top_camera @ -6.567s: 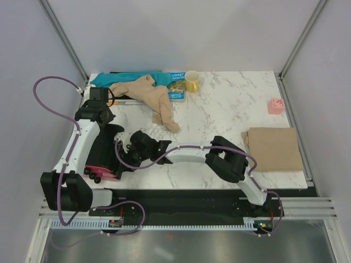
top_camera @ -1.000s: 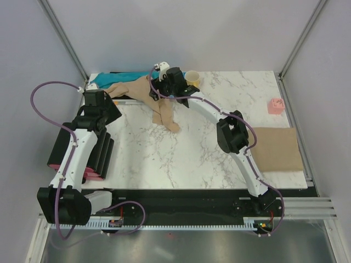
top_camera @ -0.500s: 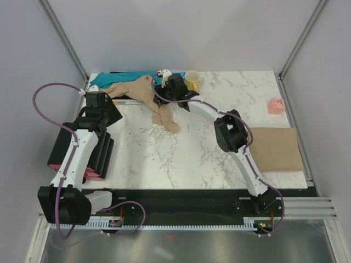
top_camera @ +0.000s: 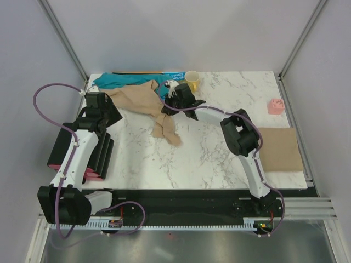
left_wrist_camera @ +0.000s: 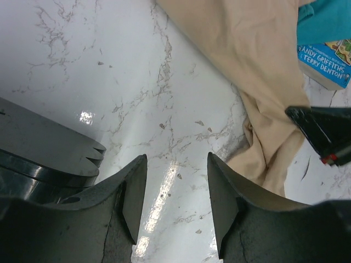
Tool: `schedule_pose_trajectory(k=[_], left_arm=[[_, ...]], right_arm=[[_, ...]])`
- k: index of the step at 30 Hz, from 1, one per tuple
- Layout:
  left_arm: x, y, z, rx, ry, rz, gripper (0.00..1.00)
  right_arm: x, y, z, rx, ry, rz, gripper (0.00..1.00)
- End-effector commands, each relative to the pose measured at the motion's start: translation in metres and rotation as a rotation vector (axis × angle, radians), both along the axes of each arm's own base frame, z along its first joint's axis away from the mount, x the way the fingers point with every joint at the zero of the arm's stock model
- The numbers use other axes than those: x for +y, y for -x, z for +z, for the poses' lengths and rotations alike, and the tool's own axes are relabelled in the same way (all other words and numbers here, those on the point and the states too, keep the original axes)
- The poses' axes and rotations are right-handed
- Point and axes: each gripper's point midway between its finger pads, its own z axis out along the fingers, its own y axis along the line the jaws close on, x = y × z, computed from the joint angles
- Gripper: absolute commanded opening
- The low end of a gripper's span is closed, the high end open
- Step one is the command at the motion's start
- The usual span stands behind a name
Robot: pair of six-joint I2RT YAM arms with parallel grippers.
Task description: Fold and stack the t-shirts
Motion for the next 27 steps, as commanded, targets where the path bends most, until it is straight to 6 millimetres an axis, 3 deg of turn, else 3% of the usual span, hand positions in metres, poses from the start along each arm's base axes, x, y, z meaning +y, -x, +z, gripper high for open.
schedule_pose_trajectory(k=[1, 2, 3, 4, 6, 10, 15, 17, 18, 19, 20, 21, 22, 23, 24, 25, 26, 27], left_arm=[[0.0, -0.005, 0.007, -0.033, -0.022, -0.02, 0.55], [0.0, -0.005, 0.007, -0.033, -0.02, -0.021, 0.55], [-0.001, -0.005, 0.008, -0.035, -0.017, -0.022, 0.55], [-0.001, -0.005, 0.009, -0.038, -0.018, -0.025, 0.55], [-0.002, -0.004, 0.009, -0.038, -0.016, -0.025, 0.55], [0.0, -0.002, 0.012, -0.049, -0.024, -0.018, 0.55], [-0.002, -0.002, 0.011, -0.049, -0.022, -0.027, 0.55], [-0.003, -0.002, 0.011, -0.047, -0.023, -0.032, 0.55], [-0.004, -0.001, 0.011, -0.047, -0.023, -0.032, 0.55], [-0.004, -0.001, 0.011, -0.049, -0.025, -0.033, 0.55], [-0.005, -0.001, 0.011, -0.049, -0.025, -0.034, 0.55], [-0.005, -0.001, 0.01, -0.047, -0.025, -0.034, 0.55], [-0.005, -0.001, 0.01, -0.046, -0.026, -0.034, 0.55], [-0.005, -0.001, 0.01, -0.046, -0.027, -0.035, 0.56], [-0.006, 0.0, 0.009, -0.041, -0.03, -0.038, 0.55], [-0.007, 0.0, 0.01, -0.046, -0.033, -0.037, 0.55], [-0.007, 0.0, 0.009, -0.045, -0.033, -0.038, 0.56], [-0.009, 0.001, 0.009, -0.043, -0.035, -0.043, 0.56]], right_arm=[[-0.012, 0.051, 0.13, -0.195, -0.15, 0.051, 0.0], [-0.016, 0.058, 0.139, -0.218, -0.157, 0.055, 0.0], [-0.023, 0.066, 0.135, -0.21, -0.141, 0.054, 0.0], [-0.027, 0.075, 0.156, -0.238, -0.154, 0.062, 0.0], [-0.035, 0.084, 0.16, -0.24, -0.14, 0.07, 0.0], [-0.042, 0.105, 0.188, -0.266, -0.168, 0.109, 0.0], [-0.043, 0.115, 0.226, -0.324, -0.201, 0.139, 0.0], [-0.041, 0.111, 0.229, -0.33, -0.187, 0.144, 0.0], [-0.039, 0.107, 0.246, -0.362, -0.193, 0.147, 0.0], [-0.035, 0.103, 0.239, -0.343, -0.179, 0.152, 0.0], [-0.032, 0.099, 0.244, -0.354, -0.185, 0.154, 0.0], [-0.027, 0.095, 0.266, -0.391, -0.212, 0.16, 0.0], [-0.02, 0.089, 0.255, -0.359, -0.199, 0.166, 0.0], [-0.015, 0.087, 0.26, -0.361, -0.207, 0.174, 0.0], [-0.006, 0.086, 0.285, -0.397, -0.241, 0.192, 0.0], [0.004, 0.082, 0.276, -0.372, -0.236, 0.203, 0.0], [0.011, 0.082, 0.281, -0.376, -0.247, 0.22, 0.0], [0.02, 0.088, 0.304, -0.412, -0.276, 0.245, 0.0]])
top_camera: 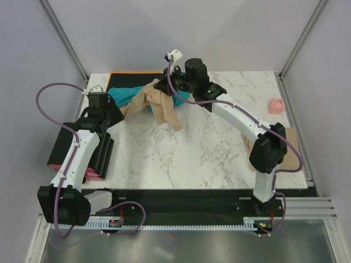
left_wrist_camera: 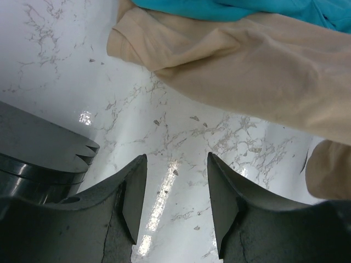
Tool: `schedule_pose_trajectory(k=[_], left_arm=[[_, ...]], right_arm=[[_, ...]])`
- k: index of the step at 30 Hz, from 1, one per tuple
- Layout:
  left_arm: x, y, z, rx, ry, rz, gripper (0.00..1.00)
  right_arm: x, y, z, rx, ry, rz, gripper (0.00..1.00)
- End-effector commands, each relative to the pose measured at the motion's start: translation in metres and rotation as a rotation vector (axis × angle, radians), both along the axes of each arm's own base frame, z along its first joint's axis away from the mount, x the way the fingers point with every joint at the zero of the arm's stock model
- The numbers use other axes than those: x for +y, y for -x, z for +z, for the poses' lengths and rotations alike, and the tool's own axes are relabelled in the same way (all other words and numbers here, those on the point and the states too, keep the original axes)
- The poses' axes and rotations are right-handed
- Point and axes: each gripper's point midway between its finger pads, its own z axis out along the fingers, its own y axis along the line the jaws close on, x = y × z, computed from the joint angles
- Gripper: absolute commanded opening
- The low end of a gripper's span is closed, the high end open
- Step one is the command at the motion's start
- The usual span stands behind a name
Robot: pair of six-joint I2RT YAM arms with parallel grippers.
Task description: Fold and stack the t-shirts
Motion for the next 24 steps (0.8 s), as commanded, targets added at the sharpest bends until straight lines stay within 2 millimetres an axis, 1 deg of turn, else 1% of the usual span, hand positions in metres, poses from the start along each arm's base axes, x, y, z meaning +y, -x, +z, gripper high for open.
schedule_pose_trajectory(k=[1, 2, 4, 6, 7, 8, 9, 10, 11, 12, 14, 15, 16, 17, 18, 19, 20, 21, 23, 24], left_arm=[[0.0, -0.001, 0.01, -0.044, -0.04, -0.017, 0.56], [0.0, -0.001, 0.01, -0.044, -0.043, -0.015, 0.56], [0.0, -0.001, 0.01, -0.044, -0.048, -0.014, 0.56], [0.0, -0.001, 0.01, -0.044, -0.049, -0.016, 0.56], [0.0, -0.001, 0.01, -0.044, -0.048, -0.013, 0.56], [-0.001, -0.001, 0.009, -0.043, -0.045, -0.013, 0.56], [-0.001, -0.001, 0.009, -0.043, -0.044, -0.015, 0.56], [-0.001, -0.001, 0.009, -0.043, -0.044, -0.016, 0.56], [-0.002, -0.001, 0.009, -0.042, -0.044, -0.017, 0.56], [-0.002, -0.001, 0.009, -0.042, -0.045, -0.016, 0.56], [-0.002, -0.001, 0.009, -0.042, -0.046, -0.018, 0.56], [-0.003, -0.001, 0.009, -0.04, -0.047, -0.02, 0.56], [-0.003, 0.0, 0.009, -0.042, -0.046, -0.02, 0.56], [-0.003, -0.001, 0.009, -0.042, -0.046, -0.021, 0.56], [-0.003, -0.001, 0.009, -0.042, -0.046, -0.021, 0.56], [-0.004, -0.001, 0.009, -0.042, -0.045, -0.023, 0.56], [-0.004, -0.001, 0.009, -0.042, -0.045, -0.023, 0.56], [-0.004, -0.001, 0.009, -0.043, -0.044, -0.025, 0.56], [-0.005, -0.001, 0.009, -0.042, -0.043, -0.028, 0.56], [-0.006, -0.001, 0.009, -0.043, -0.042, -0.031, 0.56]], right_arm=[[0.038, 0.01, 0.063, -0.115, -0.089, 0.107, 0.0], [0.042, 0.016, 0.072, -0.133, -0.1, 0.123, 0.0], [0.051, 0.03, 0.095, -0.19, -0.124, 0.141, 0.0], [0.052, 0.041, 0.119, -0.249, -0.144, 0.151, 0.0], [0.052, 0.042, 0.127, -0.265, -0.153, 0.151, 0.0], [0.05, 0.045, 0.142, -0.291, -0.17, 0.151, 0.0], [0.045, 0.049, 0.154, -0.31, -0.184, 0.149, 0.0], [0.043, 0.052, 0.161, -0.322, -0.19, 0.15, 0.0], [0.039, 0.056, 0.174, -0.345, -0.205, 0.151, 0.0], [0.033, 0.064, 0.189, -0.367, -0.224, 0.151, 0.0], [0.026, 0.073, 0.206, -0.399, -0.242, 0.15, 0.0], [0.019, 0.083, 0.219, -0.415, -0.255, 0.153, 0.0], [0.014, 0.088, 0.228, -0.428, -0.264, 0.151, 0.0], [0.01, 0.093, 0.234, -0.434, -0.271, 0.147, 0.0], [0.003, 0.103, 0.243, -0.454, -0.271, 0.144, 0.0], [-0.002, 0.107, 0.249, -0.465, -0.272, 0.137, 0.0], [-0.005, 0.112, 0.251, -0.464, -0.271, 0.135, 0.0], [-0.015, 0.123, 0.263, -0.486, -0.286, 0.133, 0.0], [-0.028, 0.134, 0.271, -0.498, -0.297, 0.121, 0.0], [-0.032, 0.138, 0.273, -0.496, -0.298, 0.123, 0.0]])
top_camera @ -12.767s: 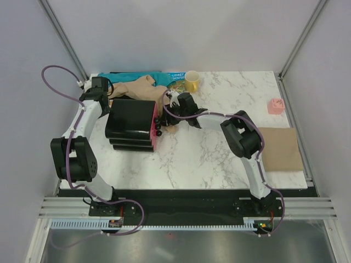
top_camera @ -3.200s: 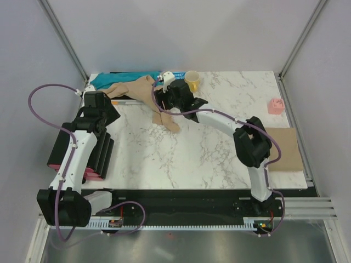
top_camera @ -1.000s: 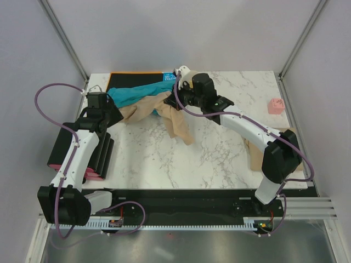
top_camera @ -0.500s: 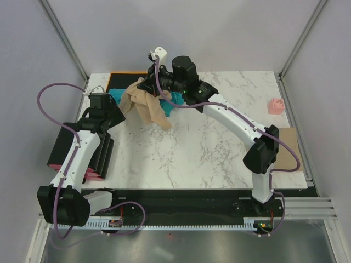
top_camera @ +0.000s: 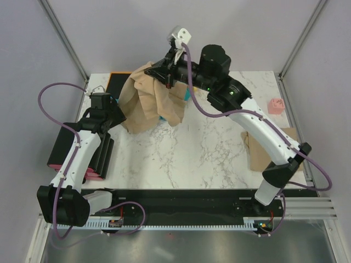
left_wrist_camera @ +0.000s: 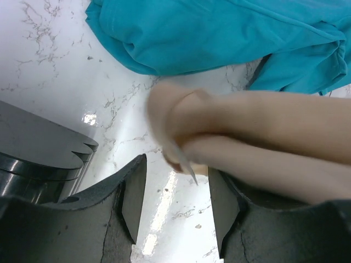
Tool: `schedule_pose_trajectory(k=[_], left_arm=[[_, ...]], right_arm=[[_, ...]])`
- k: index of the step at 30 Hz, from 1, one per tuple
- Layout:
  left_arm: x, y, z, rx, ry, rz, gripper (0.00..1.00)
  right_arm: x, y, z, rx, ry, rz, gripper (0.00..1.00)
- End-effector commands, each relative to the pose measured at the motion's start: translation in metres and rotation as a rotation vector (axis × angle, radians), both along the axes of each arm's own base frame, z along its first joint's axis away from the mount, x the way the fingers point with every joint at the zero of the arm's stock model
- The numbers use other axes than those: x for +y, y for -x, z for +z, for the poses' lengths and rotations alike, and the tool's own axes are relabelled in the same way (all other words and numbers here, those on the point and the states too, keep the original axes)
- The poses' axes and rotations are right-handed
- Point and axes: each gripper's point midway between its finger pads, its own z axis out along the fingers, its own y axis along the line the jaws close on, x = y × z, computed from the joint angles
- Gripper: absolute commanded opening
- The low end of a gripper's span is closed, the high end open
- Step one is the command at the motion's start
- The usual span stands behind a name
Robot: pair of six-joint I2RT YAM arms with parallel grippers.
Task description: Fold and stack the t-shirts
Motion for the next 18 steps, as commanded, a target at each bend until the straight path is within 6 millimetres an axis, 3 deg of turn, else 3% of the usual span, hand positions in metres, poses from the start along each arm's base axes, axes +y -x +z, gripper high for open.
schedule_pose_trajectory(k=[1, 3, 4, 6, 7, 9, 10, 11, 12, 14, 15, 17, 18], left_arm=[[0.0, -0.003, 0.012, -0.047, -0.027, -0.019, 0.56], [0.0, -0.003, 0.012, -0.049, -0.026, -0.02, 0.56], [-0.001, -0.003, 0.012, -0.047, -0.026, -0.024, 0.56], [-0.002, -0.003, 0.012, -0.045, -0.024, -0.027, 0.56], [-0.002, -0.004, 0.012, -0.046, -0.023, -0.031, 0.56], [-0.005, -0.004, 0.012, -0.044, -0.015, -0.043, 0.56], [-0.007, -0.003, 0.012, -0.044, -0.013, -0.049, 0.56], [-0.008, -0.004, 0.012, -0.046, -0.012, -0.053, 0.56], [-0.01, -0.004, 0.013, -0.047, -0.01, -0.058, 0.56], [-0.012, -0.004, 0.011, -0.039, -0.008, -0.066, 0.56], [-0.012, -0.006, 0.013, -0.043, -0.009, -0.069, 0.56], [-0.013, -0.007, 0.01, -0.033, -0.007, -0.079, 0.56], [-0.015, -0.007, 0.01, -0.031, -0.006, -0.085, 0.56]], right_arm=[[-0.048, 0.051, 0.086, -0.163, -0.144, -0.005, 0.0], [-0.062, 0.06, 0.088, -0.155, -0.153, -0.023, 0.0], [-0.059, 0.058, 0.066, -0.114, -0.123, -0.023, 0.0], [-0.073, 0.067, 0.065, -0.096, -0.152, -0.044, 0.0], [-0.069, 0.063, 0.033, -0.015, -0.123, -0.047, 0.0], [-0.079, 0.072, 0.019, 0.026, -0.136, -0.056, 0.0], [-0.083, 0.075, -0.011, 0.092, -0.115, -0.062, 0.0], [-0.085, 0.076, -0.022, 0.112, -0.117, -0.07, 0.0], [-0.084, 0.074, -0.056, 0.167, -0.073, -0.083, 0.0], [-0.091, 0.077, -0.076, 0.212, -0.055, -0.106, 0.0], [-0.092, 0.076, -0.101, 0.249, -0.017, -0.122, 0.0], [-0.099, 0.073, -0.121, 0.29, 0.006, -0.17, 0.0], [-0.1, 0.072, -0.141, 0.317, 0.035, -0.182, 0.0]])
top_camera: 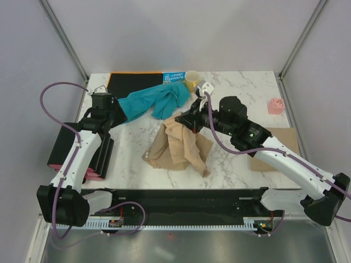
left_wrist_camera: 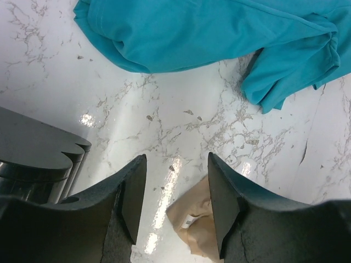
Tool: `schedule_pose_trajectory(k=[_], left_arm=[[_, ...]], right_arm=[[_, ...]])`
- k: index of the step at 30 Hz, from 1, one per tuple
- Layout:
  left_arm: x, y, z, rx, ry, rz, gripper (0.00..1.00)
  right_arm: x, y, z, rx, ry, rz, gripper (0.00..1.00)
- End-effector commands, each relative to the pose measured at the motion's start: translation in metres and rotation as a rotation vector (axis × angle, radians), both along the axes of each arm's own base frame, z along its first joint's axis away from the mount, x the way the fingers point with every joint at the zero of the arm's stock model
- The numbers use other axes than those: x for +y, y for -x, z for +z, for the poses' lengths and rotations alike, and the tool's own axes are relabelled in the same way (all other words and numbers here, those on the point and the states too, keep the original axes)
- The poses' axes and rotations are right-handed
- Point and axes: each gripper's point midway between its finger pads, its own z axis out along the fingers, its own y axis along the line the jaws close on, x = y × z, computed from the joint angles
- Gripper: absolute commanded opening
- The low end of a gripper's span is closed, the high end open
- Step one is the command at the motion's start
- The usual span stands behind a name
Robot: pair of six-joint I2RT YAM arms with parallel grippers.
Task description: Fold and stack the t-shirts
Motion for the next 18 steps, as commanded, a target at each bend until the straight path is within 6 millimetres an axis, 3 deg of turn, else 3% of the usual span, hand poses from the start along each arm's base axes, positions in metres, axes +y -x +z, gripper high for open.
schedule_pose_trajectory(k=[1, 3, 6, 12, 18], left_arm=[[-0.007, -0.007, 0.009, -0.028, -0.009, -0.056, 0.56], [-0.008, -0.006, 0.009, -0.029, -0.009, -0.06, 0.56], [-0.008, -0.006, 0.009, -0.031, -0.018, -0.062, 0.56], [-0.009, -0.006, 0.008, -0.026, -0.024, -0.065, 0.56], [-0.009, -0.006, 0.007, -0.024, -0.028, -0.07, 0.56]], right_arm=[[-0.013, -0.007, -0.025, 0.053, -0.008, -0.103, 0.0], [-0.016, -0.012, -0.049, 0.083, 0.038, -0.14, 0.0], [-0.029, -0.025, -0.067, 0.077, 0.096, -0.235, 0.0], [-0.077, -0.049, -0.1, 0.073, 0.279, -0.494, 0.0], [-0.085, -0.049, -0.137, 0.126, 0.36, -0.522, 0.0]])
